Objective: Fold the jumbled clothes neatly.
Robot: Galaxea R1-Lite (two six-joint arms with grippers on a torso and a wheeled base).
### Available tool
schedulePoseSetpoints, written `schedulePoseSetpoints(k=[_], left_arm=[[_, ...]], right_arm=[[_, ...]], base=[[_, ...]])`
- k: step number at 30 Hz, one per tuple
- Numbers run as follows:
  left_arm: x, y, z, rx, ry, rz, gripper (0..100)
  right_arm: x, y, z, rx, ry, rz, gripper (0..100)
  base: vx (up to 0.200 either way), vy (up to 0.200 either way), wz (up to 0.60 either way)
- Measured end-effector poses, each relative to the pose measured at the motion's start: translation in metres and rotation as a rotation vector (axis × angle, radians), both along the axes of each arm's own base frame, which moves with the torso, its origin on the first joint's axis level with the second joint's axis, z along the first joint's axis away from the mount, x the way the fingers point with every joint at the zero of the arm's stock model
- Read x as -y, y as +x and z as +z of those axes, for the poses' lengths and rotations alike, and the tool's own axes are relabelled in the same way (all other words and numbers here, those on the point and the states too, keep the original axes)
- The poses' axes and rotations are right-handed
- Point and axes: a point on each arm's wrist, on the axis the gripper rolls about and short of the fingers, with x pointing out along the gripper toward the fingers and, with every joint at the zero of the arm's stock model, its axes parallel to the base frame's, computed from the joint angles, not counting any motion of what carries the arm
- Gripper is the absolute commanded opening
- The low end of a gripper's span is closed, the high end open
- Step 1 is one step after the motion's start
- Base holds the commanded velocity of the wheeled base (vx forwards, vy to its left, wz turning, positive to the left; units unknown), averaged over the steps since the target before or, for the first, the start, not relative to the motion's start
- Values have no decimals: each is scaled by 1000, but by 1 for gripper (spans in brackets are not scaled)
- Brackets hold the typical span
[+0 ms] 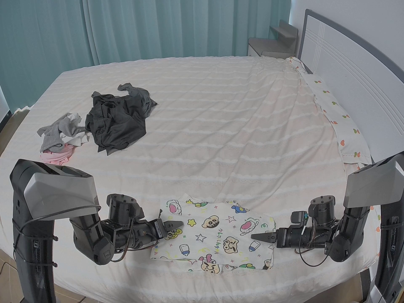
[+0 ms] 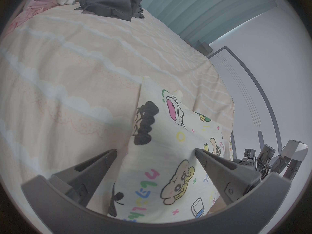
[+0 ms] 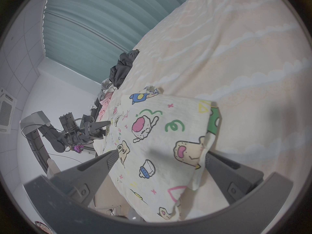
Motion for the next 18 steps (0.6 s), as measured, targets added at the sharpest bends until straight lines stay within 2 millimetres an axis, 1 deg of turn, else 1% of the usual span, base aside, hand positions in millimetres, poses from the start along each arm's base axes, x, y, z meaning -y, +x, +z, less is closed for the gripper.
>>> schedulePoseSetpoints(k=[7, 12, 16, 17, 18], left_arm=[[4, 2, -2, 0, -8, -13, 100], [7, 1, -3, -3, -13, -20, 100], [9, 0, -2, 5, -16, -26, 100], [10, 0, -2, 6, -17, -28, 0], [10, -1, -2, 6, -17, -32, 0]], right_arm=[[-12, 2, -1, 15, 5, 31, 100], [-26, 3, -2, 31, -5, 52, 100], [-32, 3, -3, 34, -8, 66, 100], [-33, 4, -3, 34, -8, 67, 0], [-33, 4, -3, 35, -8, 67, 0]], base=[[0, 0, 0], [0, 0, 0], [0, 0, 0], [0, 0, 0], [0, 0, 0]])
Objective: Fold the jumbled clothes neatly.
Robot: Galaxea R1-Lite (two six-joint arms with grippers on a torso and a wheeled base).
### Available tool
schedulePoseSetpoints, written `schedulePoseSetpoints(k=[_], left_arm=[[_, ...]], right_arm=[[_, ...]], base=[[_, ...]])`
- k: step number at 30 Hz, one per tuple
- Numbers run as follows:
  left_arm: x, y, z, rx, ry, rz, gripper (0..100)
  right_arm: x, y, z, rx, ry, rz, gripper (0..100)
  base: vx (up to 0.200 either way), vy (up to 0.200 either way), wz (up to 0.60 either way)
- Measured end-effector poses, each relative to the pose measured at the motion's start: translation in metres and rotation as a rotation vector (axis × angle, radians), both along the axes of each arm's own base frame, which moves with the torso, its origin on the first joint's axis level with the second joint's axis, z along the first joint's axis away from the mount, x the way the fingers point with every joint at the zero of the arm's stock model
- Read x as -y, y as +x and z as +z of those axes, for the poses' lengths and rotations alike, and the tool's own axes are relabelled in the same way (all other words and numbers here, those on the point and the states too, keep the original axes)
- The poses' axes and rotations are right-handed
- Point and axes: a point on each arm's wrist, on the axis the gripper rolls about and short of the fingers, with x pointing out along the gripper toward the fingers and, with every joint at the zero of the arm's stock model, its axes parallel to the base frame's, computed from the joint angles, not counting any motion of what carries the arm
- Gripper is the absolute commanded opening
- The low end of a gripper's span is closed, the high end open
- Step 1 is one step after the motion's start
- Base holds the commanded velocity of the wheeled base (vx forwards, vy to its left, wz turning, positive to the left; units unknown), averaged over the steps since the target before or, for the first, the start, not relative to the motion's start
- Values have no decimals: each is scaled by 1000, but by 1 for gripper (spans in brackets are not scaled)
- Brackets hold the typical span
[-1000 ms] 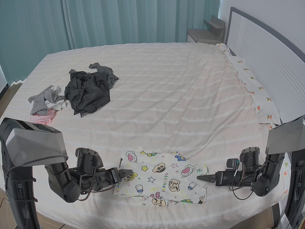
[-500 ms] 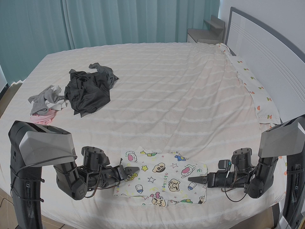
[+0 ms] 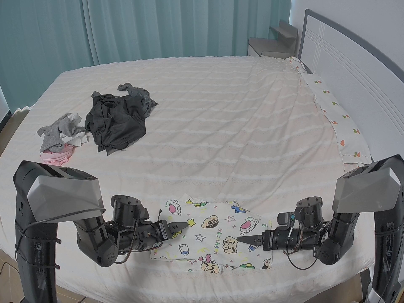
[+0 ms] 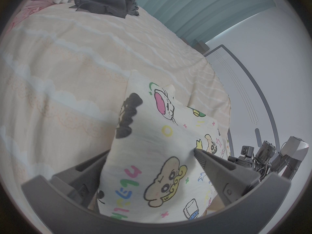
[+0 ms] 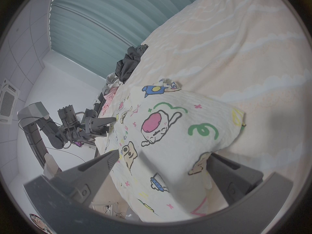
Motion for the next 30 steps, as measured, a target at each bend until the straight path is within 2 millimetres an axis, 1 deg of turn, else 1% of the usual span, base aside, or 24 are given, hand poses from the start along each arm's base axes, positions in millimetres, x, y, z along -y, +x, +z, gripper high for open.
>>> schedulePoseSetpoints(k=[6, 13, 21, 28, 30], left_arm=[[2, -2, -1, -4, 2, -9, 0], [0, -9, -2, -28, 7, -20, 0], [-2, -15, 6, -33, 10, -19, 0], [0, -14, 9, -61, 24, -21, 0], [0, -13, 10, -54, 23, -19, 0]], right_arm=[[-1, 0, -1, 0, 0, 3, 0], [-2, 0, -1, 0, 1, 7, 0], [-6, -1, 0, -13, 16, 6, 0], [-7, 0, 0, -14, 18, 7, 0], [-8, -1, 0, -14, 18, 7, 0]], base=[[0, 0, 0], [0, 0, 0], [0, 0, 0], [0, 0, 0], [0, 200, 0]])
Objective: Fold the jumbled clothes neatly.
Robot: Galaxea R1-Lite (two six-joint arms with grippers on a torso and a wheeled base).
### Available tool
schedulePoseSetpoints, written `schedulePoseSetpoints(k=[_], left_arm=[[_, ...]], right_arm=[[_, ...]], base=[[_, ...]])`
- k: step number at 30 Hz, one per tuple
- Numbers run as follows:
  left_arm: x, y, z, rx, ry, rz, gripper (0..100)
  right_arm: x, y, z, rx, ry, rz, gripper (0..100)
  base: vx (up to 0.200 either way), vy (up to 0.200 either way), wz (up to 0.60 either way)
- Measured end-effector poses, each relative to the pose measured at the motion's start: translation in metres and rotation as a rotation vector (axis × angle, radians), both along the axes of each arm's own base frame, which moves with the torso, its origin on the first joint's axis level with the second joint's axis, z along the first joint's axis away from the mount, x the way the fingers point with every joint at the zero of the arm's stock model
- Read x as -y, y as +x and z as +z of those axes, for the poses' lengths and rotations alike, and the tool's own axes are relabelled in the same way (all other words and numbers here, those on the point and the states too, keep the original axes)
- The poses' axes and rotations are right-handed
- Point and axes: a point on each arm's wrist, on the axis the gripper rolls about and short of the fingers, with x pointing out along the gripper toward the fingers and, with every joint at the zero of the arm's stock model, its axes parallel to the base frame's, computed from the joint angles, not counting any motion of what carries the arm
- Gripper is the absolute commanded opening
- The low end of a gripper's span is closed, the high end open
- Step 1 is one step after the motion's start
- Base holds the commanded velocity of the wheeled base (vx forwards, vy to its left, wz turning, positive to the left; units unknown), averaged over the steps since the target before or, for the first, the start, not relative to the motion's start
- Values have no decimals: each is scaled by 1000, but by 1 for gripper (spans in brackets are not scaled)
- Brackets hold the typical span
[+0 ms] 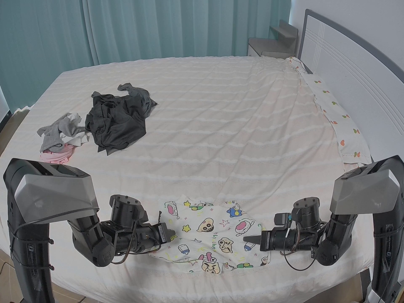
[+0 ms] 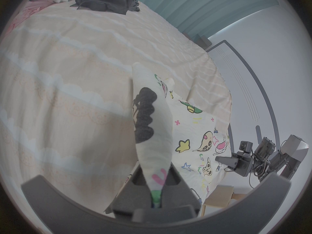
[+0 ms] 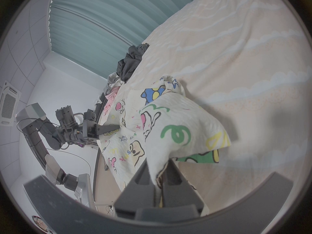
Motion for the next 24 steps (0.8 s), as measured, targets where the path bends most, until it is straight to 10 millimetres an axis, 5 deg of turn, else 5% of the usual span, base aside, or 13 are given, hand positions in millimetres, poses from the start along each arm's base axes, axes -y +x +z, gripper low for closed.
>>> schedulePoseSetpoints(k=[24], left_arm=[[-7, 2, 5, 13, 0, 27, 0]], right_arm=[[-11, 2, 3, 28, 2, 5, 0]], base=[[0, 200, 0]])
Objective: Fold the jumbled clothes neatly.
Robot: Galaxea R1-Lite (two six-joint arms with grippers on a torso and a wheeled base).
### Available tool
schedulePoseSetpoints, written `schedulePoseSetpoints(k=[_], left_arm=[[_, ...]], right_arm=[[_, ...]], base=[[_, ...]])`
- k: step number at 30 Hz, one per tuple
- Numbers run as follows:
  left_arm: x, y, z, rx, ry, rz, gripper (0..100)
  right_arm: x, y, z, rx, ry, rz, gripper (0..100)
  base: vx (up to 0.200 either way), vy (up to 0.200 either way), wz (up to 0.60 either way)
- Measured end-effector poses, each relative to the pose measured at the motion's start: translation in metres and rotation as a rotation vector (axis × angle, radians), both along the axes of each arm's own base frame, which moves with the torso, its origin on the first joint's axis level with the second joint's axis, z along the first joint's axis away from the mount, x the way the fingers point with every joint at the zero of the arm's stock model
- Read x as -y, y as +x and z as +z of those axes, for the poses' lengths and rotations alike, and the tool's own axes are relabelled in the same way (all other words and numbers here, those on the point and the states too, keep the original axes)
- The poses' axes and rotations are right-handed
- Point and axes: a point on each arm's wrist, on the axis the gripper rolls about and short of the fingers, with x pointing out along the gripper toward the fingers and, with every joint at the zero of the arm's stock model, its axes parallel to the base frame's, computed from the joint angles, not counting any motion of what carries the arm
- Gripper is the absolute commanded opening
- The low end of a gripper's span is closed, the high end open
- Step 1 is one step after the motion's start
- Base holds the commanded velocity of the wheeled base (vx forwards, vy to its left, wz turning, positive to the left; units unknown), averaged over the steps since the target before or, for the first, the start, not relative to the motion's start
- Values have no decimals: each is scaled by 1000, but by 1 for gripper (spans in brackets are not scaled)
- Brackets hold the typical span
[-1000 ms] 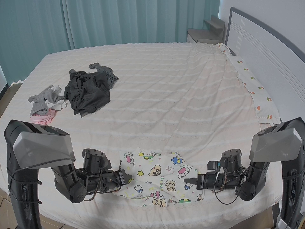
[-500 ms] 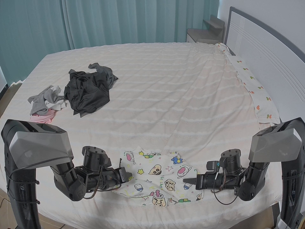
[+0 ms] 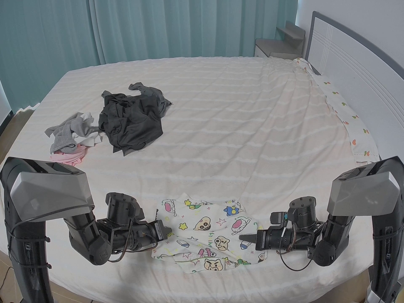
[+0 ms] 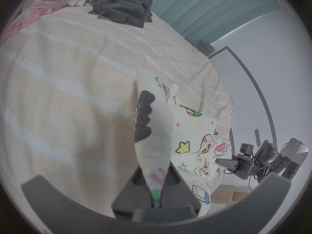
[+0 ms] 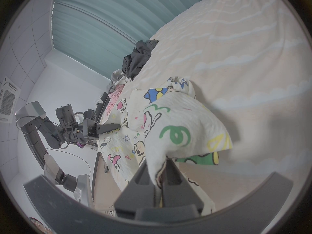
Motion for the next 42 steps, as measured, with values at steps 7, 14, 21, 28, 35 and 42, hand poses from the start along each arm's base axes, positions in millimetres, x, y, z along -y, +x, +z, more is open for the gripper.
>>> schedulePoseSetpoints(k=[7, 14, 21, 28, 35, 42], left_arm=[[-3, -1, 3, 2, 0, 8, 0], [-5, -4, 8, 9, -1, 11, 0], [-6, -7, 10, 9, 0, 10, 0], [-7, -8, 10, 10, 0, 12, 0], [-10, -8, 10, 6, 4, 20, 0], [-14, -9, 9, 3, 9, 28, 0]], right_arm=[[-2, 0, 2, 8, 4, 5, 0], [-7, -3, 4, 14, 7, 20, 0], [-11, -3, 5, 21, 10, 30, 0], [-13, -2, 6, 27, 13, 34, 0], [-16, -2, 7, 35, 18, 43, 0], [-25, -1, 9, 58, 23, 52, 0]], base=[[0, 200, 0], [0, 200, 0], [0, 200, 0], [0, 200, 0], [0, 200, 0], [0, 200, 0]])
